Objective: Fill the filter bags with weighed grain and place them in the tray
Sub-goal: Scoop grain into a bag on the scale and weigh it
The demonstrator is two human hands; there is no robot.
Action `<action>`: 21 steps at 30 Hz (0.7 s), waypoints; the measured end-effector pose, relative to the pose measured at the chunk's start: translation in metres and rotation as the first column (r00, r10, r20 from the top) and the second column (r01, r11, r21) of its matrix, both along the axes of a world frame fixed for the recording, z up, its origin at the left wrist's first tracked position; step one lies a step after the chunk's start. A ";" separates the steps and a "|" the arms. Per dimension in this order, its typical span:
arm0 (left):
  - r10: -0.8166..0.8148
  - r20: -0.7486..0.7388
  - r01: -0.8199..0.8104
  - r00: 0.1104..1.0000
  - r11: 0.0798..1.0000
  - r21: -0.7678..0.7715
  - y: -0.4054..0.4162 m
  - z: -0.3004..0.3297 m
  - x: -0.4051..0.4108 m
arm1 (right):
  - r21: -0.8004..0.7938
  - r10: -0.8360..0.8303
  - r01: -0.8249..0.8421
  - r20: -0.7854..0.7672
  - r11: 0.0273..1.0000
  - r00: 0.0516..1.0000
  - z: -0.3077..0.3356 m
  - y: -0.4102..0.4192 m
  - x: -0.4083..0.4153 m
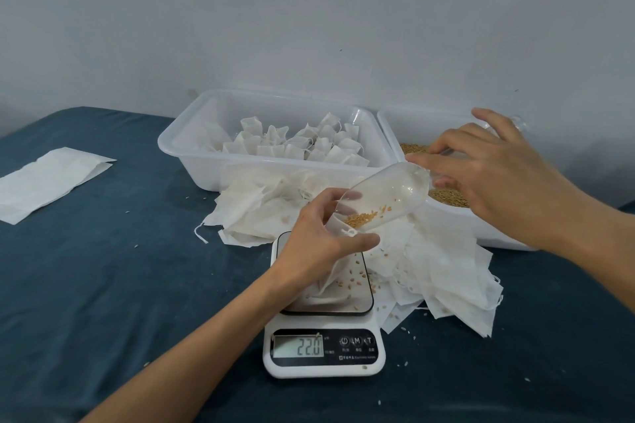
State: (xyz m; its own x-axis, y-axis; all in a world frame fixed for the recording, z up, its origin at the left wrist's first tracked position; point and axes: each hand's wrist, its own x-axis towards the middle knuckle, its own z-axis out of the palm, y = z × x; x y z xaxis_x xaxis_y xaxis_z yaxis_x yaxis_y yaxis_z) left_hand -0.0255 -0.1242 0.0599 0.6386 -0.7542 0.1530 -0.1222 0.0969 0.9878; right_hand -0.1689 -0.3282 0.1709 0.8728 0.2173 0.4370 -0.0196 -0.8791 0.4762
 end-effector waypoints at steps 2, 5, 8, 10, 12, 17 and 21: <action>0.004 -0.006 -0.004 1.000 1.000 -0.004 0.000 0.000 0.000 | -0.003 -0.006 0.006 -0.001 1.000 1.000 0.001 0.001 -0.001; -0.008 -0.023 0.007 1.000 1.000 -0.015 0.000 0.000 0.000 | -0.008 -0.005 0.005 0.005 1.000 1.000 0.003 0.003 -0.001; -0.017 -0.029 0.016 0.999 1.000 -0.026 0.001 -0.001 0.001 | 0.002 0.012 -0.012 0.018 1.000 1.000 0.004 0.005 -0.001; -0.012 -0.022 0.011 1.000 1.000 -0.024 0.001 -0.001 0.001 | -0.009 0.015 -0.014 0.024 1.000 1.000 0.005 0.007 -0.001; -0.012 -0.028 0.011 1.000 1.000 -0.025 0.001 -0.001 0.001 | -0.029 0.031 -0.030 0.034 0.999 0.999 0.006 0.008 -0.001; -0.014 -0.030 0.013 0.999 0.999 -0.031 0.001 -0.001 0.001 | -0.092 0.090 -0.083 0.076 0.992 0.993 0.005 0.010 0.001; -0.009 -0.012 0.009 1.000 1.000 -0.026 0.001 -0.001 0.001 | -0.149 0.138 -0.122 0.101 0.981 0.985 0.005 0.009 0.001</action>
State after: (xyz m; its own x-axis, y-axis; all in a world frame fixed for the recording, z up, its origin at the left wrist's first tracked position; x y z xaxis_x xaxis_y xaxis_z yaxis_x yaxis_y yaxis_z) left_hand -0.0243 -0.1230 0.0594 0.6340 -0.7556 0.1647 -0.1090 0.1235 0.9863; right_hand -0.1677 -0.3187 0.1755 0.7810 0.3925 0.4858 0.0314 -0.8015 0.5971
